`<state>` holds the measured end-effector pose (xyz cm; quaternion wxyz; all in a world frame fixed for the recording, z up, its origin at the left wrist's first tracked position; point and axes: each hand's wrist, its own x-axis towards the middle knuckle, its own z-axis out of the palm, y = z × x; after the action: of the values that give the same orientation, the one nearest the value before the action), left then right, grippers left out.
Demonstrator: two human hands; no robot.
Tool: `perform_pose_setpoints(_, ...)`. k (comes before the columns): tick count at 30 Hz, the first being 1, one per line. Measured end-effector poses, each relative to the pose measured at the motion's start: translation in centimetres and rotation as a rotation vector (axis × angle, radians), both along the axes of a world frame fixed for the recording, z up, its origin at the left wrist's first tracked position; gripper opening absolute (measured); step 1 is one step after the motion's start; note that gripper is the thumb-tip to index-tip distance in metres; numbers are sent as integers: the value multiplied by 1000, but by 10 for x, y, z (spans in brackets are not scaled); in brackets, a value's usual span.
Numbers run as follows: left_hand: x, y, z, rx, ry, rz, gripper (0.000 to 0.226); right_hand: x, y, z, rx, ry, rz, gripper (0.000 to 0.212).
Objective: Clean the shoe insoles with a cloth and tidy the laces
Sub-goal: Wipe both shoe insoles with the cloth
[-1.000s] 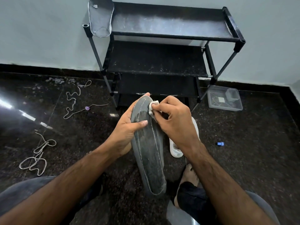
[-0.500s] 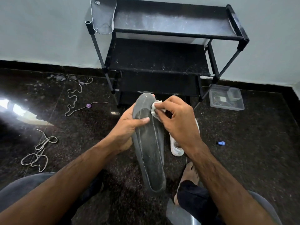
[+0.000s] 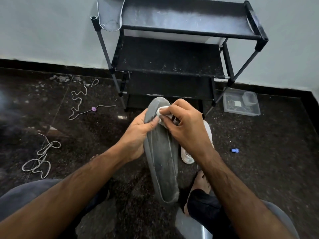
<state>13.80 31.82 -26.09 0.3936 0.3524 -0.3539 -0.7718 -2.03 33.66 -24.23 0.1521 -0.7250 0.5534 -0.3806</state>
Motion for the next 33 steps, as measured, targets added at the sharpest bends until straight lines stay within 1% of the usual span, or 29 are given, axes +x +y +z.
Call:
perform_pose_setpoints(3,-2,3,0,-9,22,-33,36,2,-2,1,-19,0,4,11)
perform_pose_setpoints(7,4,-7,5,7,50,97,31,1,-3,-1,40,-5,11,6)
perform_pose_setpoints(9,6,-9,5,27,39,130,29,1,-2,-3,58,8,31,4)
perform_pose_setpoints(12,3,-3,2,19,16,58,33,-2,0,1,21,24,12,5)
perform_pose_setpoints(15,-3,2,2,-12,3,-2,33,-3,0,6,-26,4,-32,8)
perform_pose_setpoints(18,0,-2,5,-17,25,83,31,-1,-2,5,-8,-20,-30,6)
perform_pose_setpoints(21,8,-10,5,10,2,157,27,1,-3,1,49,-14,1,5)
perform_pose_setpoints(24,6,-9,6,17,-29,131,27,-3,-3,2,26,-2,-34,6)
perform_pose_setpoints(28,0,-2,4,-27,-57,103,28,-6,-2,8,-27,-20,-113,7)
perform_pose_setpoints(30,2,-4,6,-37,-64,135,28,-6,-2,8,-11,-26,-79,6)
perform_pose_setpoints(33,10,-11,10,-23,-33,205,24,-5,-1,5,93,34,96,5)
